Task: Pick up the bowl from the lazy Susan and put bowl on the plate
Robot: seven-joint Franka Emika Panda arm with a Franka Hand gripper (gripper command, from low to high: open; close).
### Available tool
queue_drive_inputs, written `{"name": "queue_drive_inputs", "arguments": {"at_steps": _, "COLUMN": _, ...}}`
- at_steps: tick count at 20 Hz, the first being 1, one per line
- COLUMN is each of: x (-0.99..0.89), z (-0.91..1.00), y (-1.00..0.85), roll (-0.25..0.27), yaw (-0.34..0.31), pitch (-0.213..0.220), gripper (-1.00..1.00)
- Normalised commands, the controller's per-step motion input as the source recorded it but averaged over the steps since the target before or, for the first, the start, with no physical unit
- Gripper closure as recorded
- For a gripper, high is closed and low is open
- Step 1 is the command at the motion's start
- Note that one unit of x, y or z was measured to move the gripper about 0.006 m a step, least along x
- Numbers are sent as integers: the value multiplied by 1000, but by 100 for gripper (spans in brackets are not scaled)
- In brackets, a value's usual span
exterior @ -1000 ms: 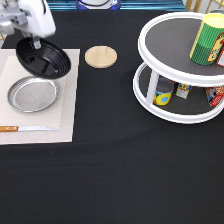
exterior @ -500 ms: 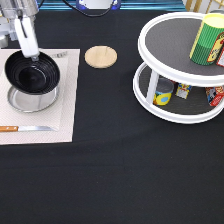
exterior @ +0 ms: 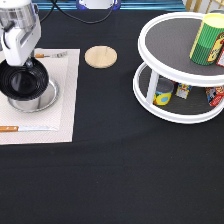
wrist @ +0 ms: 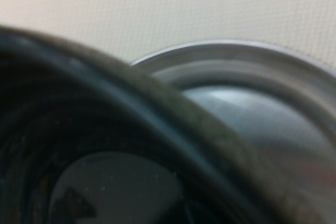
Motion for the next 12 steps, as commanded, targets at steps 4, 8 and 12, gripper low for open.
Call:
{"name": "queue_drive_inputs", "arguments": {"at_steps": 4, "x": 40, "z": -41, "y": 306, "roll": 8, "yaw": -11, "pitch": 142, "gripper": 100}}
{"name": "queue_drive_inputs", "arguments": {"at_steps": 8, "x": 74, "z": -245, "y": 76, "roll": 35, "yaw": 0, "pitch": 151, "gripper": 100}}
{"name": "queue_drive_inputs", "arguments": {"at_steps": 12, "x": 159, "z": -361, "y": -41, "roll": 47, "yaw": -3, "pitch": 139, "gripper": 100}}
